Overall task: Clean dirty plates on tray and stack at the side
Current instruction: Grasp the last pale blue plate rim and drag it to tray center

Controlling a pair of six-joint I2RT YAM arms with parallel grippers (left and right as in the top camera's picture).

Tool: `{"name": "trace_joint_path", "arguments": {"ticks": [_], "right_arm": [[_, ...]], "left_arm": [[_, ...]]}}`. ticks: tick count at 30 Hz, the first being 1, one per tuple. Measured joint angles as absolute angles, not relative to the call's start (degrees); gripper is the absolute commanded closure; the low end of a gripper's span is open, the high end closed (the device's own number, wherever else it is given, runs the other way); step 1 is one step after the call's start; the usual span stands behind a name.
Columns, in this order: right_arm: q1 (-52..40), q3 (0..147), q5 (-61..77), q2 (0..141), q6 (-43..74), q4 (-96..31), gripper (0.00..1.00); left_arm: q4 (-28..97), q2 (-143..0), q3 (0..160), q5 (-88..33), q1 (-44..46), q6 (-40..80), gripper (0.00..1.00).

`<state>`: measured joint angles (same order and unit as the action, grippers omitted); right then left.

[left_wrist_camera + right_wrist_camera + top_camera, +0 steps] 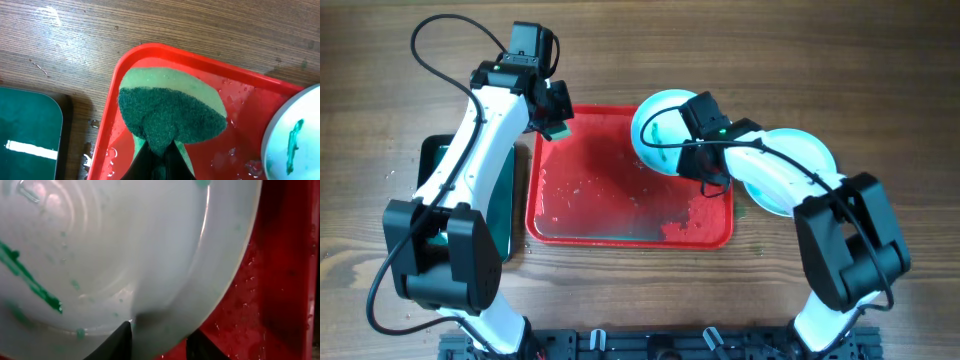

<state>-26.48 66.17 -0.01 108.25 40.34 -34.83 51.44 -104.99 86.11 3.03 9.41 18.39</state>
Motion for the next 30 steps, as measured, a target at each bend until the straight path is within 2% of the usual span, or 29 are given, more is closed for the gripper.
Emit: {"name": "trace_joint_path", "arguments": {"ticks": [2, 6, 9, 12, 15, 20, 21, 26, 28, 29, 30], "right_arm": [[-26.41, 66.17, 1.26, 108.55, 40.29, -34.83, 0.77], [-27.27, 66.17, 8.03, 108.57, 38.06, -36.53, 0.78], [-31.16, 66.17, 10.59, 108.57, 37.01, -37.67, 0.76], [-33.34, 66.46, 11.38, 108.55, 34.57, -37.69, 0.6], [-30.37, 69.69, 11.25, 108.55, 28.27, -36.84, 0.52], [-24.77, 70.5, 10.92, 108.55, 16.16, -27.33, 0.47], [-24.73, 70.54, 11.16, 108.57, 13.8, -25.61, 0.44], [-25.02, 71.16, 14.61, 113.99, 7.62, -19.14, 0.44], [-25.02, 71.94, 15.22, 115.9, 7.57, -17.82, 0.56], [-25.02, 71.96, 15.27, 116.36, 8.08, -17.74, 0.79], [-25.02, 72.2, 15.33, 116.42, 9.23, -18.37, 0.96]], "left_arm": [[51.44, -104.99, 86.11, 3.05, 9.41, 18.39, 0.96], [51.44, -104.97, 86.11, 3.05, 9.41, 18.39, 0.96], [51.44, -104.97, 86.11, 3.05, 9.41, 18.39, 0.96], [51.44, -104.97, 86.11, 3.05, 9.41, 18.39, 0.96], [51.44, -104.97, 86.11, 3.03, 9.41, 18.39, 0.96], [51.42, -104.97, 86.11, 3.03, 9.41, 18.39, 0.96], [51.46, -104.99, 86.11, 3.03, 9.41, 18.39, 0.96], [51.44, -104.97, 86.11, 3.05, 9.41, 18.39, 0.96], [51.44, -104.97, 86.11, 3.03, 9.41, 18.39, 0.96], [51.42, -104.97, 86.11, 3.03, 9.41, 18.39, 0.96], [51.44, -104.97, 86.11, 3.03, 9.41, 18.39, 0.96]]}}
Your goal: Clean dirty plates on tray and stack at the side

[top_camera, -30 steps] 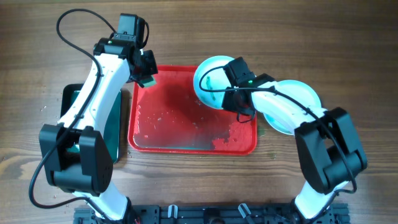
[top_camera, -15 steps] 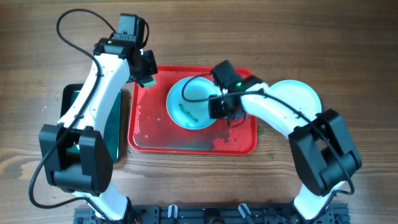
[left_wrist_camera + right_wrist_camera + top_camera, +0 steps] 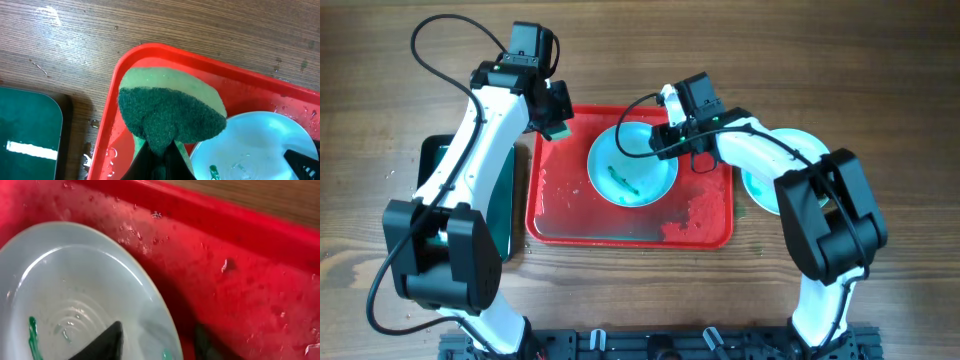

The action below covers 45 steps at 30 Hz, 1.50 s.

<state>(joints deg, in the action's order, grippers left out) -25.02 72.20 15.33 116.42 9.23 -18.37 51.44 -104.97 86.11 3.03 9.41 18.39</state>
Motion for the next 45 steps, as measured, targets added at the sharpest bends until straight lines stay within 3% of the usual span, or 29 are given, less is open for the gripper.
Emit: {"name": "trace_joint_path", "arguments": {"ticks": [10, 16, 24, 30, 34, 39, 45], "right_arm": [[-27.03, 73.95, 19.44, 116.55, 37.41, -32.29, 0.96], [-30.61, 73.47, 19.94, 116.57, 35.97, -30.11, 0.96], [-29.19, 73.1, 21.52, 116.73, 34.41, -28.88, 0.96], [-25.98, 72.88, 22.92, 116.81, 31.59, -28.69, 0.96], [-25.67, 72.88, 22.87, 116.81, 31.42, -28.67, 0.96], [-25.54, 72.88, 22.87, 116.81, 31.46, -28.64, 0.96], [-25.54, 72.88, 22.87, 116.81, 31.42, -28.62, 0.96]], "left_arm": [[48.71, -104.99, 81.62, -1.5, 9.58, 19.14, 0.96], [29.23, -105.1, 66.5, -2.46, 16.49, 17.63, 0.96], [32.12, -105.43, 62.81, -1.54, 17.96, 14.04, 0.96], [34.13, -105.43, 62.3, -16.95, 17.54, -0.97, 0.96], [28.38, -105.84, 61.34, -21.12, 17.56, -3.05, 0.96], [23.66, -105.95, 61.28, -10.68, 17.85, 5.43, 0.96], [31.24, -105.54, 62.57, -4.27, 18.04, 12.05, 0.96]]}}
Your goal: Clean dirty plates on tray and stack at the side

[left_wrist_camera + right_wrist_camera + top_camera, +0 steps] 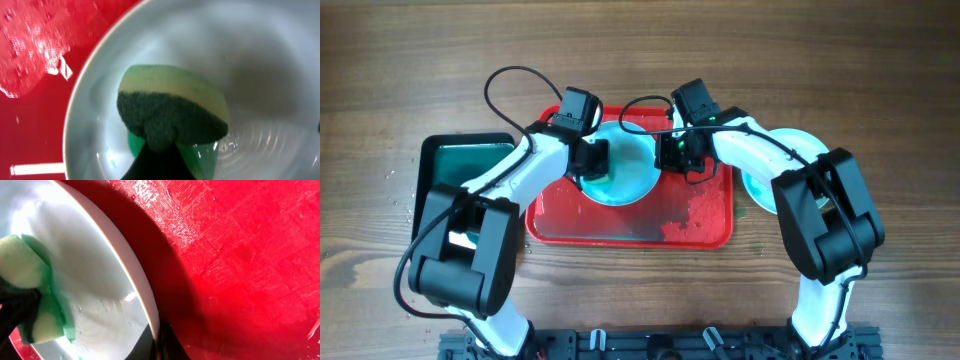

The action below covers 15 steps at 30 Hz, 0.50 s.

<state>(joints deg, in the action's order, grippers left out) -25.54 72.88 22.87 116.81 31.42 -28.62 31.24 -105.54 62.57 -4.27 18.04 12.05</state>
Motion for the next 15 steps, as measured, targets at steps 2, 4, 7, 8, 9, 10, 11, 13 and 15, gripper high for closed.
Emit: {"name": "trace_joint_path", "arguments": {"ticks": [2, 4, 7, 8, 9, 10, 11, 13, 15], "right_arm": [[-25.54, 72.88, 22.87, 116.81, 31.4, -28.67, 0.96], [-25.54, 72.88, 22.87, 116.81, 31.4, -28.67, 0.96], [-25.54, 72.88, 22.87, 116.81, 31.44, -28.71, 0.96], [-25.54, 72.88, 22.87, 116.81, 31.44, -28.71, 0.96], [-25.54, 72.88, 22.87, 116.81, 31.44, -28.71, 0.96], [-25.54, 72.88, 22.87, 116.81, 31.46, -28.71, 0.96], [-25.54, 72.88, 22.87, 116.81, 31.46, -28.71, 0.96], [-25.54, 72.88, 22.87, 116.81, 31.46, -28.71, 0.96], [-25.54, 72.88, 22.87, 116.81, 31.46, -28.71, 0.96]], "left_arm": [[34.81, -105.45, 62.67, -11.27, 17.5, 7.03, 0.96], [35.83, -105.54, 62.08, -20.03, 17.54, 1.54, 0.96], [29.5, -106.08, 61.19, -26.02, 17.58, -1.5, 0.96], [26.92, -106.13, 61.17, -26.02, 17.58, -1.3, 0.96], [24.99, -106.13, 61.12, -24.67, 17.61, -0.19, 0.96], [23.55, -106.17, 61.12, -21.39, 17.69, 1.98, 0.96], [22.81, -106.17, 61.12, -16.69, 17.76, 4.89, 0.96], [23.18, -106.17, 61.12, -9.47, 17.93, 9.72, 0.96], [26.11, -105.86, 61.89, -1.78, 18.28, 15.88, 0.96]]}}
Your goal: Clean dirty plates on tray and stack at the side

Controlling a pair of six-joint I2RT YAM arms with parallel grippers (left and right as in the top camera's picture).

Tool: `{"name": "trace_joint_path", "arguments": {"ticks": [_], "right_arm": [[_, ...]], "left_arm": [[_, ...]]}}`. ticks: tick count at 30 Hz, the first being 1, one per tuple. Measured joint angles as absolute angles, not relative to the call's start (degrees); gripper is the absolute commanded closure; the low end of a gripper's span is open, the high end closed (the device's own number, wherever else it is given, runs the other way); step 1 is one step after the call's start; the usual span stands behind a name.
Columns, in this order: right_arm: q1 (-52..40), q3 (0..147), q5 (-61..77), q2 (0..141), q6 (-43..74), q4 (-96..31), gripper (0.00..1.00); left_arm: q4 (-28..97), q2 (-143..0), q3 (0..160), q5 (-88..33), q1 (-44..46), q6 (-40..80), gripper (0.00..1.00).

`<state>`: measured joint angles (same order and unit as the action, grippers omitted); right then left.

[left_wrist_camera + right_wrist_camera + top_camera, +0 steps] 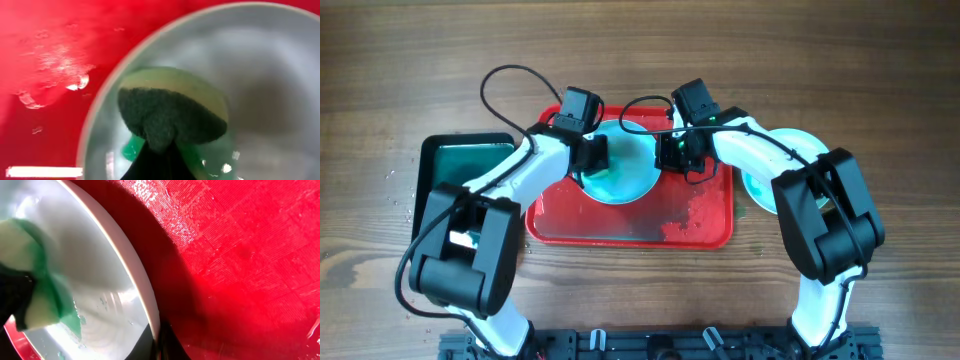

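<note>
A pale blue plate [625, 172] lies in the red tray [570, 220]. My left gripper [592, 158] is shut on a green and yellow sponge [172, 107], which presses on the plate [270, 75] near its left rim. Green smear shows under the sponge. My right gripper [670, 152] is shut on the plate's right rim [145, 295], its jaws pinching the edge over the tray floor [240, 255]. The sponge [30, 295] shows at the far left of the right wrist view.
A dark green bin [455, 165] stands left of the tray. Pale plates [798, 165] sit on the table right of the tray. Wet crumbs lie on the tray floor near its front right corner [700, 215].
The sponge in my left gripper has shifted toward the plate's left rim, so red tray now shows in the left wrist view. My right gripper still pinches the rim in the same place.
First my right gripper held the streaked plate raised over the tray's back right, while my left held the sponge at the tray's back left corner. Then the plate lay in the tray. Later the sponge was on the plate, and now it is near the left rim.
</note>
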<state>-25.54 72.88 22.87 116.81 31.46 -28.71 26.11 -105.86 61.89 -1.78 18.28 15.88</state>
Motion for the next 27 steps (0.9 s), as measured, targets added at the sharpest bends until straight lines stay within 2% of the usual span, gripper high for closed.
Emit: {"name": "trace_joint_path", "arguments": {"ticks": [2, 4, 6, 8, 10, 14, 16, 20, 24, 27], "right_arm": [[-25.54, 72.88, 22.87, 116.81, 31.44, -28.69, 0.96], [-25.76, 72.88, 22.96, 116.84, 31.4, -28.69, 0.96], [-25.71, 72.88, 22.94, 116.84, 31.33, -28.75, 0.96], [-25.69, 72.88, 22.94, 116.84, 31.18, -28.77, 0.96], [-25.69, 72.88, 22.94, 116.84, 31.18, -28.91, 0.96], [-25.65, 72.88, 22.94, 116.84, 31.27, -28.97, 0.96], [-25.65, 72.88, 22.94, 116.84, 31.42, -29.04, 0.96], [-25.65, 72.88, 22.92, 116.84, 31.42, -29.08, 0.96], [-25.71, 72.88, 22.94, 116.84, 31.4, -28.86, 0.96], [-25.71, 72.88, 23.11, 116.86, 31.18, -28.75, 0.96]], "left_arm": [[31.99, -105.51, 62.67, 3.09, 18.28, 17.61, 0.96], [36.95, -105.12, 63.05, 2.11, 18.26, 17.26, 0.96], [39.24, -105.08, 63.24, -3.36, 18.0, 11.88, 0.96], [40.91, -105.1, 62.85, -15.38, 17.28, 3.18, 0.96], [39.99, -105.45, 62.02, -23.9, 17.37, -1.67, 0.96], [30.22, -106.08, 61.17, -29.54, 17.52, -2.81, 0.96], [24.49, -106.19, 60.9, -27.86, 17.65, -0.32, 0.96], [14.59, -106.28, 60.84, -8.38, 17.89, 10.04, 0.96], [22.09, -106.26, 61.58, 6.9, 18.2, 16.14, 0.96], [31.88, -105.58, 62.81, 7.03, 18.5, 17.3, 0.96]]}}
